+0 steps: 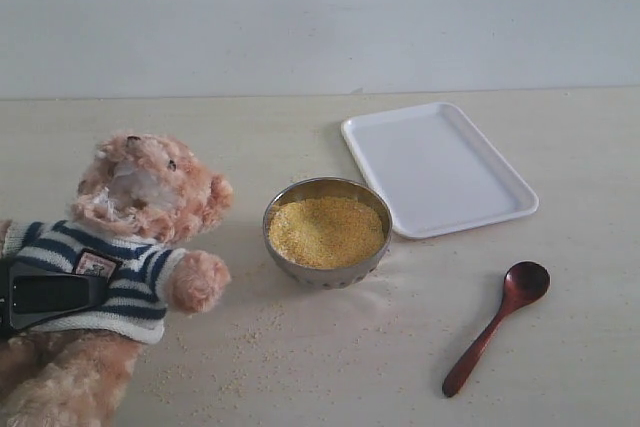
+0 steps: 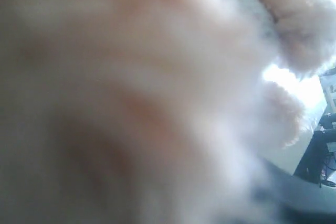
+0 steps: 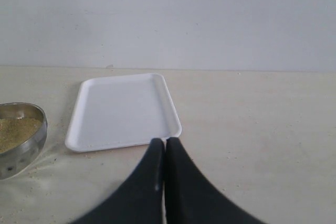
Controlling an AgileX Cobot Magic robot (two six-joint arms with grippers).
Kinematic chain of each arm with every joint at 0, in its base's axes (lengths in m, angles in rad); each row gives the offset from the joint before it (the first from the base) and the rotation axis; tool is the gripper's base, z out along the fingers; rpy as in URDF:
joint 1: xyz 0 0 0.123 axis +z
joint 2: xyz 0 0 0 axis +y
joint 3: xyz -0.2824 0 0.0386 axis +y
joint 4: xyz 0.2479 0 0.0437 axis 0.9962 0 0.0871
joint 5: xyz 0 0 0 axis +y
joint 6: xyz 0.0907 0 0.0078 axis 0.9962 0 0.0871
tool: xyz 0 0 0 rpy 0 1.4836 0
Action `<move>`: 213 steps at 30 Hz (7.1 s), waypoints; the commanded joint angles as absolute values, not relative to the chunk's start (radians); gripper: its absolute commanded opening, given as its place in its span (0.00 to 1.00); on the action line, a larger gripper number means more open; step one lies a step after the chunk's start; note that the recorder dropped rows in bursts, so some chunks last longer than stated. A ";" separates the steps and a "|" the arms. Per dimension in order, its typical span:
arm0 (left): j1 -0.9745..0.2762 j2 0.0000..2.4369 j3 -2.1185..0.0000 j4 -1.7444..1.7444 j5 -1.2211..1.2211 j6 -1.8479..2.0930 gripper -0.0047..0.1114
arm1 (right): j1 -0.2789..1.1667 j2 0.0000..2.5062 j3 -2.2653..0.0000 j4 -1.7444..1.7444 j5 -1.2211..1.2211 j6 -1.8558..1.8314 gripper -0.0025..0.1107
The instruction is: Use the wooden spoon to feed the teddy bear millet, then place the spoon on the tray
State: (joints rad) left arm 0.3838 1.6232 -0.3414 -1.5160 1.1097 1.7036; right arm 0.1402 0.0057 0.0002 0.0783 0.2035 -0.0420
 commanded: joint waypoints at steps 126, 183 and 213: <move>0.386 1.622 -0.350 -1.564 1.221 1.708 0.08 | 0.521 1.664 -0.621 0.301 0.233 0.524 0.69; 0.386 1.622 -0.350 -1.564 1.221 1.710 0.08 | 0.509 1.490 -0.532 0.249 0.348 0.264 0.55; 0.386 1.622 -0.350 -1.564 1.221 1.710 0.08 | 0.509 1.208 -0.897 -0.279 0.993 0.289 0.55</move>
